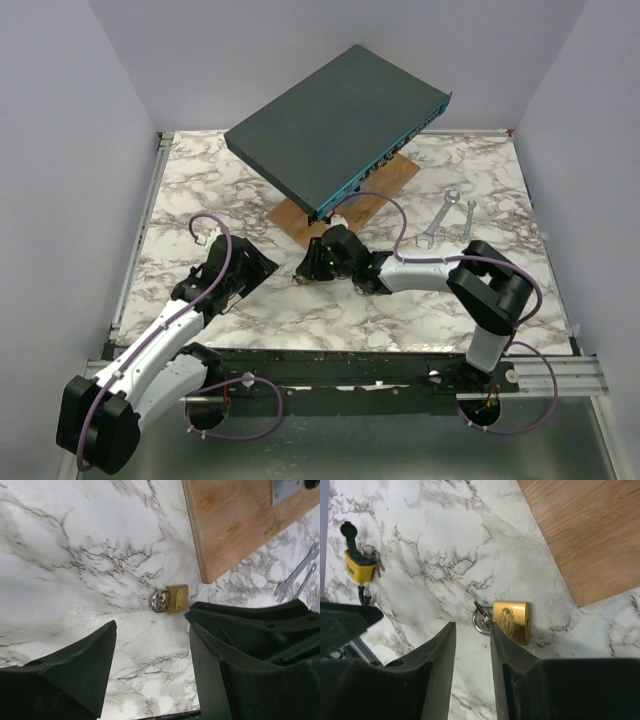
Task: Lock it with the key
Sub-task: Place the key in the lock, then pick up the lock from the center of the board.
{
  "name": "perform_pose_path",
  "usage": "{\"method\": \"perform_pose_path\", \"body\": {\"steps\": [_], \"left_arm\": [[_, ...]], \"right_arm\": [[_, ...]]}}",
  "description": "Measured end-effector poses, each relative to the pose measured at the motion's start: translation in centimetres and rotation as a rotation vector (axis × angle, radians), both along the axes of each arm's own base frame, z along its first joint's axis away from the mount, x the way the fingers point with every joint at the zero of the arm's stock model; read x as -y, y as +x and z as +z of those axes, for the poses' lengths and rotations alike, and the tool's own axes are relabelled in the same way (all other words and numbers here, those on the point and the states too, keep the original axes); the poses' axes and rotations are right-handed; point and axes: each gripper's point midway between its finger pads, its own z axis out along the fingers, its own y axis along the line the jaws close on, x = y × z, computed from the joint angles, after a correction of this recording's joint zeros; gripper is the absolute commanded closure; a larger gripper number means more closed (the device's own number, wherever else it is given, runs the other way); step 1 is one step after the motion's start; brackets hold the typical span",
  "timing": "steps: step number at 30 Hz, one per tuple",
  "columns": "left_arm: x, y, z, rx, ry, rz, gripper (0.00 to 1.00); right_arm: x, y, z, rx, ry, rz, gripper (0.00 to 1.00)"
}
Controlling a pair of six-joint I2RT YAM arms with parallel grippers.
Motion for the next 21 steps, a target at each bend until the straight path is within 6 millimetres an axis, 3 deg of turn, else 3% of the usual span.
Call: {"method": "perform_pose_path", "body": {"steps": [6,9,15,19,21], "left_arm": [[-3.4,0.0,2.2,0.029,0.05,0.149,0.35],[-6.1,0.2,2.6,0.015,0.083,0.262,0.34],[-13.8,0.1,0.4,-0.113,0.135,0.561,0.34],[-17.4,-0.7,-1.2,-0.204,0.151,0.699,0.32],[-18.2,-1.3,-2.0,-0.254,0.16,0.731,0.31]], "right_arm": [[1.4,-0.5,4.0,0.068,0.044,-0.014,0.53],[2.3,-1.0,5.8,0.104,0.065,-0.012,0.48],[4.4,-2.1,7.2,0.152,0.073,-0.005,0.44],[5.3,-2.4,8.1,0.181,0.078,0.002,0.43],[5.6,-2.5,8.5,0.195,0.08,0.005,0.42]]}}
